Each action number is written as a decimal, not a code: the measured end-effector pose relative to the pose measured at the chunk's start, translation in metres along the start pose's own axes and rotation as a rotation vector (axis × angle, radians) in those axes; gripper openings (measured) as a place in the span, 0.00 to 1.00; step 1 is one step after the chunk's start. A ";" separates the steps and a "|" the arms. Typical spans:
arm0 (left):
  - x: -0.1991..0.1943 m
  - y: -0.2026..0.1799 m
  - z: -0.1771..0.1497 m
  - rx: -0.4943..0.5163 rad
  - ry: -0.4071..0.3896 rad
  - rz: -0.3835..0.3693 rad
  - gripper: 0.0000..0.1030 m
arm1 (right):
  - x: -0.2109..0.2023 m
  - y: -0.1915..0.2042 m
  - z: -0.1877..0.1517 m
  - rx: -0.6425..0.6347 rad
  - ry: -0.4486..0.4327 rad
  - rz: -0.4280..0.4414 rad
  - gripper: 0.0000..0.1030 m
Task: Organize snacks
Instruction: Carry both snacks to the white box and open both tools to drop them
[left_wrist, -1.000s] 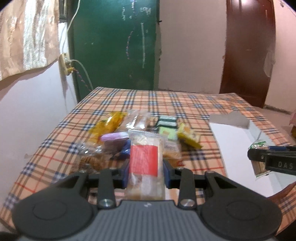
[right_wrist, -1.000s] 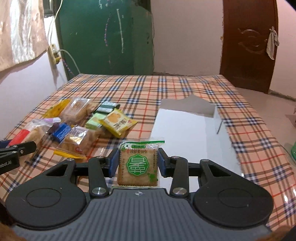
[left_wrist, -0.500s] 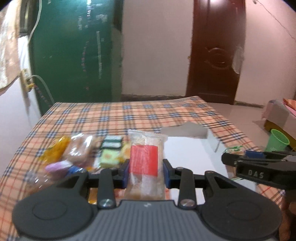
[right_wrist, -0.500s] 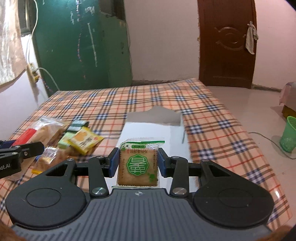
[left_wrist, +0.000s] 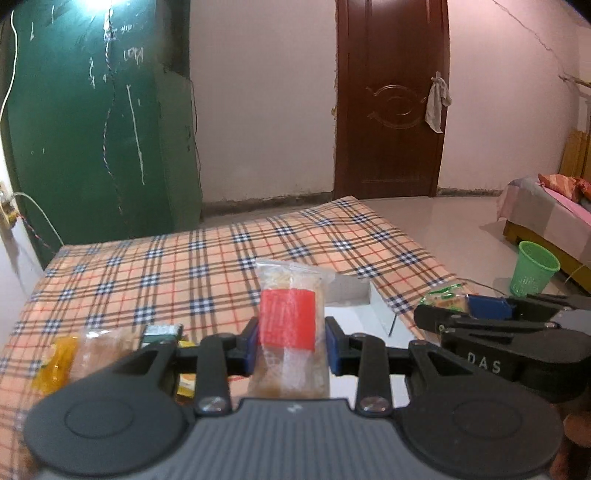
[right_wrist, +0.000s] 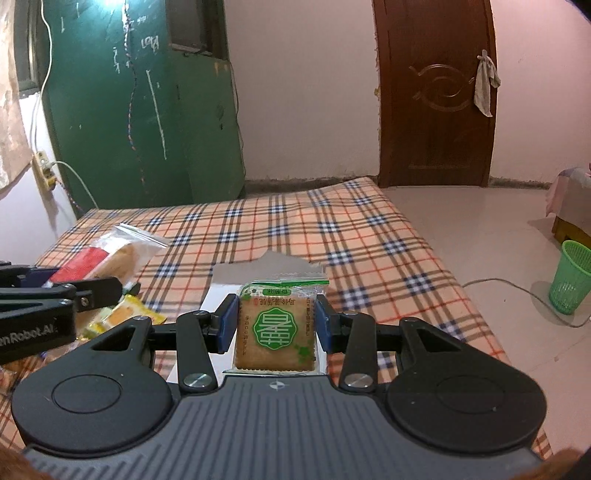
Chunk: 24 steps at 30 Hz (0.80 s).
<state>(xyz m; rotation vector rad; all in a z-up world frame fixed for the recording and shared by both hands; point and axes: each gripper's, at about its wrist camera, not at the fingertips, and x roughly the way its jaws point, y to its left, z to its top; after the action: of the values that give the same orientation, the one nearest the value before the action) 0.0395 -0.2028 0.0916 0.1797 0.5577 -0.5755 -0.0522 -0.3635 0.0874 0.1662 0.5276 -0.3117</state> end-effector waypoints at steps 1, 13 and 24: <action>0.003 -0.002 0.000 -0.006 0.004 -0.001 0.32 | 0.001 -0.002 0.001 0.000 0.000 0.000 0.46; 0.036 -0.011 0.003 -0.041 0.042 0.015 0.32 | 0.033 -0.014 0.010 0.019 0.024 0.012 0.46; 0.068 -0.008 0.006 -0.064 0.071 0.013 0.32 | 0.075 -0.017 0.015 0.017 0.068 -0.005 0.46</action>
<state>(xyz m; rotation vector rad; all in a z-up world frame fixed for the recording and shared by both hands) 0.0848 -0.2429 0.0596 0.1440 0.6429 -0.5392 0.0108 -0.4021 0.0603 0.1923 0.5924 -0.3161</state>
